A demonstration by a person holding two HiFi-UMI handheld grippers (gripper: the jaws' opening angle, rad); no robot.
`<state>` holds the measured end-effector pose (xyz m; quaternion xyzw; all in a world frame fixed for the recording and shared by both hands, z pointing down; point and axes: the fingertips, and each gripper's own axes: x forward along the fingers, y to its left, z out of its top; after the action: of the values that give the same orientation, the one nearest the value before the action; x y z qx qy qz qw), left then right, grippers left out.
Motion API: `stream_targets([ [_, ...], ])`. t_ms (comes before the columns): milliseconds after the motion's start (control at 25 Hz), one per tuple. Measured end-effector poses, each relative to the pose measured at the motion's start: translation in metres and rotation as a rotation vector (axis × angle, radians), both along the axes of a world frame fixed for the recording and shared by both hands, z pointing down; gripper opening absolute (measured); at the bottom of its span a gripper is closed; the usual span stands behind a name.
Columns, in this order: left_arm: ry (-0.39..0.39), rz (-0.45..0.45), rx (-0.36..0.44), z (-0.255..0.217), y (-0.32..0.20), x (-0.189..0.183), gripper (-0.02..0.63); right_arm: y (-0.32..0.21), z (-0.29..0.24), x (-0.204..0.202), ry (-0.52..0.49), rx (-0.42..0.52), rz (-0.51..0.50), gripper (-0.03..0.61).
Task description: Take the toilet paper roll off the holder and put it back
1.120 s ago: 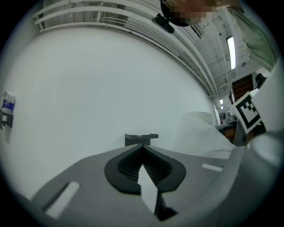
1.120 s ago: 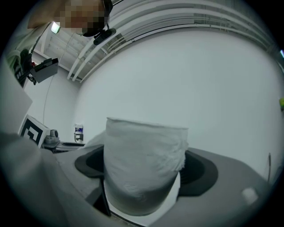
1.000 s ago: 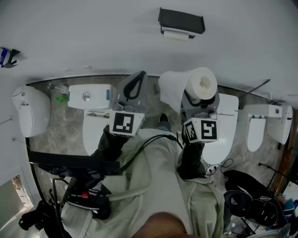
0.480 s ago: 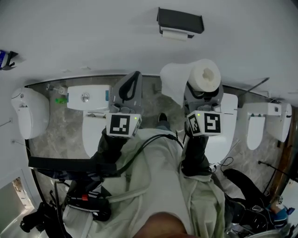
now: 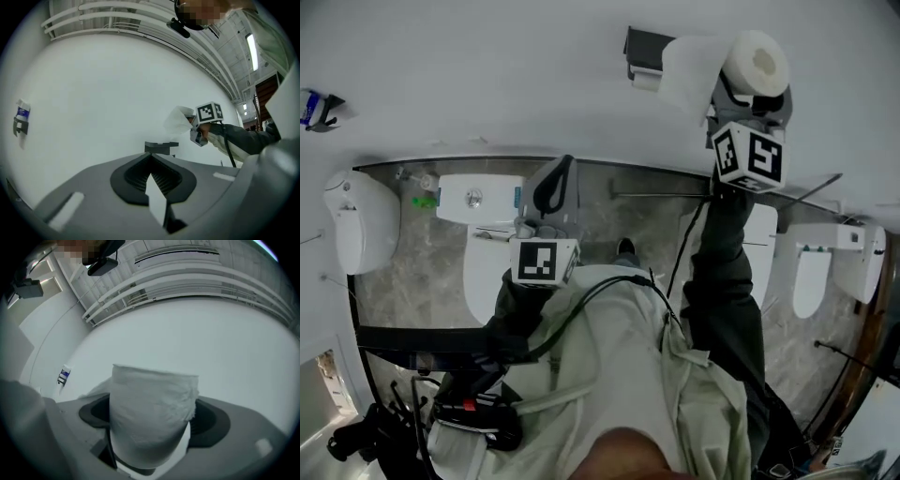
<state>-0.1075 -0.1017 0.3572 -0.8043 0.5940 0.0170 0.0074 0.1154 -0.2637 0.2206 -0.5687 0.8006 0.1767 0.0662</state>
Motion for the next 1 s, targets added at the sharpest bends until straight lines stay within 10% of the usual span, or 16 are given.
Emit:
stream_targets([
  [560, -0.020, -0.165, 0.007, -0.005, 0.009, -0.032, 0.006, -0.095, 0.046, -0.040, 0.092, -0.112, -0.014, 0.479],
  [760, -0.022, -0.177, 0.004, -0.002, 0.009, -0.031, 0.006, -0.091, 0.086, -0.033, 0.221, -0.359, 0.007, 0.479],
  [1000, -0.030, -0.133, 0.001, -0.003, 0.007, -0.011, 0.006, -0.079, 0.084, -0.037, 0.285, -0.425, -0.020, 0.474],
])
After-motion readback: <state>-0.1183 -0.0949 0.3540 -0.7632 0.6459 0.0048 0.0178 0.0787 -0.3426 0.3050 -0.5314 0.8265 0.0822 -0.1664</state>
